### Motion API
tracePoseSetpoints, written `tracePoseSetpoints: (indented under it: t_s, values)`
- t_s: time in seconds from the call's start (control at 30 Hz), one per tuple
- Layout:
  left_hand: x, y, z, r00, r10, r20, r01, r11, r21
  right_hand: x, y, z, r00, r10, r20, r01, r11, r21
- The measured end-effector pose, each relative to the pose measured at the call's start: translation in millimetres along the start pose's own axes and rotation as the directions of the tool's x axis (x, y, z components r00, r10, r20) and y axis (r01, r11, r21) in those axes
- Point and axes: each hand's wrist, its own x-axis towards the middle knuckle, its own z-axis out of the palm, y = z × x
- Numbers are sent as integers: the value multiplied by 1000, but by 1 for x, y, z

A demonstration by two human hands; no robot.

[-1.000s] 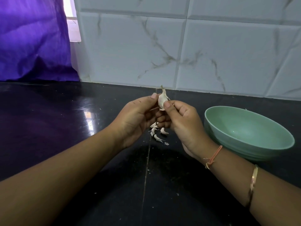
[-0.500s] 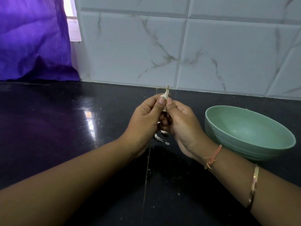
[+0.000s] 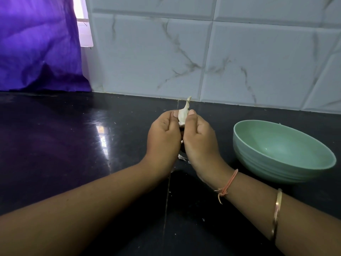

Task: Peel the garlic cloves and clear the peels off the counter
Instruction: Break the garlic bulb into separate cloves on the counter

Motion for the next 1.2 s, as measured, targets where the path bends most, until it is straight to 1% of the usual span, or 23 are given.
tracePoseSetpoints:
  t_s: [0.17, 0.27, 0.3, 0.37, 0.43, 0.53, 0.8, 0.93, 1.0, 1.07, 1.13, 1.2]
  values:
    - [-3, 7, 1, 989, -147, 22, 148, 972, -184, 0, 1, -2, 999, -18, 45, 18, 1000, 18]
    - [-3, 8, 1, 979, -158, 129, 181, 965, -191, 0, 7, -3, 996, -81, 47, 84, 994, -73]
    - [-3, 7, 1, 976, -165, 145, 191, 962, -194, 1, 9, -4, 994, -101, 47, 105, 989, -108]
    - [-1, 6, 0, 974, -185, 129, 207, 961, -185, 3, 12, -4, 988, -144, 51, 150, 975, -163]
    - [1, 5, 1, 978, -180, 103, 195, 968, -158, 4, 14, -4, 981, -185, 53, 192, 962, -195]
    - [2, 3, 2, 982, -158, 99, 170, 978, -123, 4, 14, -3, 977, -208, 52, 214, 957, -197]
    - [1, 3, 0, 988, -112, 110, 116, 993, -37, 2, 16, -3, 977, -211, 28, 212, 957, -196]
    - [0, 1, 1, 990, -82, 112, 80, 997, 21, 3, 15, -3, 979, -203, -20, 197, 966, -167]
    - [0, 0, 1, 991, -72, 112, 69, 997, 29, 4, 14, -3, 987, -157, -19, 153, 977, -149]
    - [1, 0, 0, 989, -101, 107, 102, 995, -1, 8, 14, -3, 999, -49, -3, 48, 997, -68]
    - [3, 2, -2, 975, -178, 132, 193, 975, -109, 13, 14, -6, 995, 75, 73, -83, 989, 122]
    - [5, 5, -4, 955, -239, 178, 273, 941, -202, 16, 12, -11, 967, 150, 205, -206, 935, 289]
